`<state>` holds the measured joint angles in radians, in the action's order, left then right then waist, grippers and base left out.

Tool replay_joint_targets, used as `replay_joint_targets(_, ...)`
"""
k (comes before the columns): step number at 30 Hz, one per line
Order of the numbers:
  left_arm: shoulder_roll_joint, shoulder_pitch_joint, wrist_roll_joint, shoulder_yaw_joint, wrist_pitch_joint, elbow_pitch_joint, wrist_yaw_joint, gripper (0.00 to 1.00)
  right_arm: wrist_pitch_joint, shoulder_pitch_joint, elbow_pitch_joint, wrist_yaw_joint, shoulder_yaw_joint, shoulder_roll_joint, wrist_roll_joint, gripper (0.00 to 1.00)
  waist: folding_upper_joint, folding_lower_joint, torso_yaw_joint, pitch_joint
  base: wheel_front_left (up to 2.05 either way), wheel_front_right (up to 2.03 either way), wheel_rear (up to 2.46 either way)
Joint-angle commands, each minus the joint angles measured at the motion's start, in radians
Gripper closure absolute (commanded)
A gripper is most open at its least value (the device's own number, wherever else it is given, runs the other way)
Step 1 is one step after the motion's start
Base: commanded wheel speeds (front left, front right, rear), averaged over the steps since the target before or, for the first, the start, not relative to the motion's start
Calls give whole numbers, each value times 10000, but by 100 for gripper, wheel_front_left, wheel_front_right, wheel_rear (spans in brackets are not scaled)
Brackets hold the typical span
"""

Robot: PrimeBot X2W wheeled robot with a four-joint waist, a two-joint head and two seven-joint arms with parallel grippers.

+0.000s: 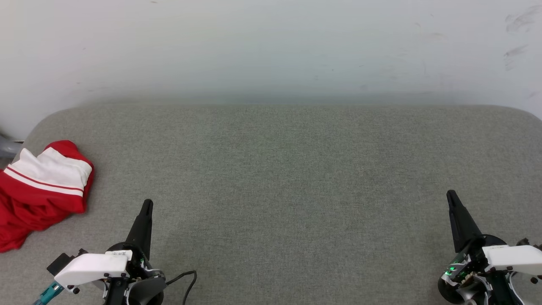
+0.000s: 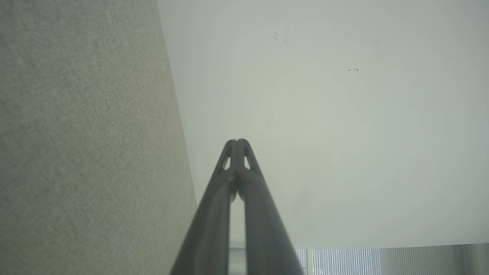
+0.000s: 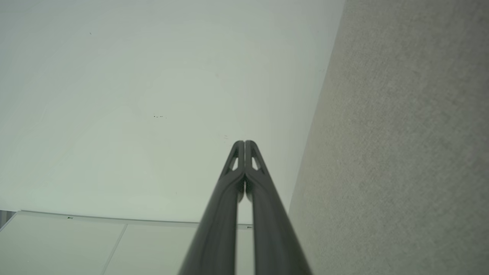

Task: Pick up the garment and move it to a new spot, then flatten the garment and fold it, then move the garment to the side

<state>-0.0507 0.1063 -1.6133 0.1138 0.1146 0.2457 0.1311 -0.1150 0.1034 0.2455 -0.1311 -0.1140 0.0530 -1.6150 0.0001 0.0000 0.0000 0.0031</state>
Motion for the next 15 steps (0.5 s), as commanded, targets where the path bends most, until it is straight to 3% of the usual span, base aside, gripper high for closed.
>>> replay_joint_targets(1, 13, 66, 18, 33, 21, 2, 27, 100, -10, 121, 7, 7, -1, -48, 47, 100, -1, 0, 0, 0, 0, 0, 0)
replay_joint_targets(15, 13, 65, 16, 31, 19, 2, 27, 100, -9, 122, 7, 7, 0, -48, 46, 100, -1, 0, 0, 0, 0, 0, 0)
